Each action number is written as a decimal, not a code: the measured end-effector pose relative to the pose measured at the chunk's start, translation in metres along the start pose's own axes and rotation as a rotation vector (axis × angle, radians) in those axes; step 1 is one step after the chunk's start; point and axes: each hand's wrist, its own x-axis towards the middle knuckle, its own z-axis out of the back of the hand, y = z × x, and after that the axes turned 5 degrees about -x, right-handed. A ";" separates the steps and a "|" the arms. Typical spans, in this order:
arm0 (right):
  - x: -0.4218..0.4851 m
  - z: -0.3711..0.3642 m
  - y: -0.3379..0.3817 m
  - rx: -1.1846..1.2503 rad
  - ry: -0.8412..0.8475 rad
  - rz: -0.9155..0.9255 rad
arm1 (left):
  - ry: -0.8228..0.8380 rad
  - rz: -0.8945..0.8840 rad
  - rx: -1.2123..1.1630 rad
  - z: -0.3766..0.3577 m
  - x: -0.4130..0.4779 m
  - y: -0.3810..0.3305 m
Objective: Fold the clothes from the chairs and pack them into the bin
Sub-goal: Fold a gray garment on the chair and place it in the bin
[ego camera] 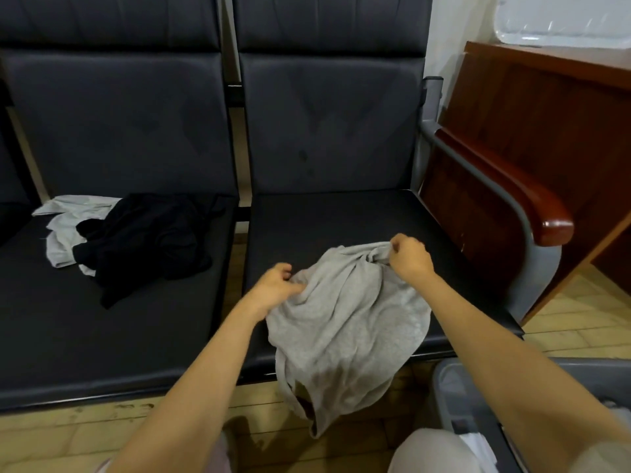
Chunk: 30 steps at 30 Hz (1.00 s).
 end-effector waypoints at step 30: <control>-0.083 0.199 0.081 0.635 -0.072 0.322 | 0.032 -0.091 -0.491 0.051 -0.096 -0.147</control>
